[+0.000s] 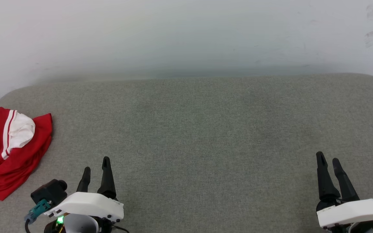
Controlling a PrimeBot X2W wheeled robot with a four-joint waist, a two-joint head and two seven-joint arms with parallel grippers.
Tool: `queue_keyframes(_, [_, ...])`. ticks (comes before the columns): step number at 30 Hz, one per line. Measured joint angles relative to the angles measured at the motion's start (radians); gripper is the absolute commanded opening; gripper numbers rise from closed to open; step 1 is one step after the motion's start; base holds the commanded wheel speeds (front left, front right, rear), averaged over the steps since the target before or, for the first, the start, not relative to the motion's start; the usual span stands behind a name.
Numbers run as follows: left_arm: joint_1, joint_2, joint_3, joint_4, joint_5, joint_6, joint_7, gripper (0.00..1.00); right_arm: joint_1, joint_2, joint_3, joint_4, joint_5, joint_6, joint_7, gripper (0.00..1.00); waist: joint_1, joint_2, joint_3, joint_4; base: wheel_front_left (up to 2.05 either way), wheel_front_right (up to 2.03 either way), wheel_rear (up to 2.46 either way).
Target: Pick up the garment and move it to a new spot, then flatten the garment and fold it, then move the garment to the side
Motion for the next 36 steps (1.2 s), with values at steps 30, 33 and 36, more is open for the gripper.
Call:
queue_keyframes(30, [0.025,0.019,-0.087,-0.054,0.318,0.064,-0.080,1.00,0.028,0.000,0.017,-0.058,-0.352,0.000,-0.080,1.00,-0.0001,0.0000,0.002,0.003,0.00,0.00,0.00])
queue_keyframes(33, [0.025,0.019,-0.093,-0.063,0.344,0.064,-0.086,1.00,0.032,0.000,0.017,-0.064,-0.379,0.000,-0.088,1.00,-0.0001,0.0000,0.003,0.003,0.00,0.00,0.00])
queue_keyframes(36, [0.029,0.018,-0.096,-0.071,0.364,0.059,-0.093,1.00,0.038,0.000,0.017,-0.074,-0.408,0.000,-0.094,1.00,-0.0001,0.0000,0.003,0.004,0.00,0.00,0.00])
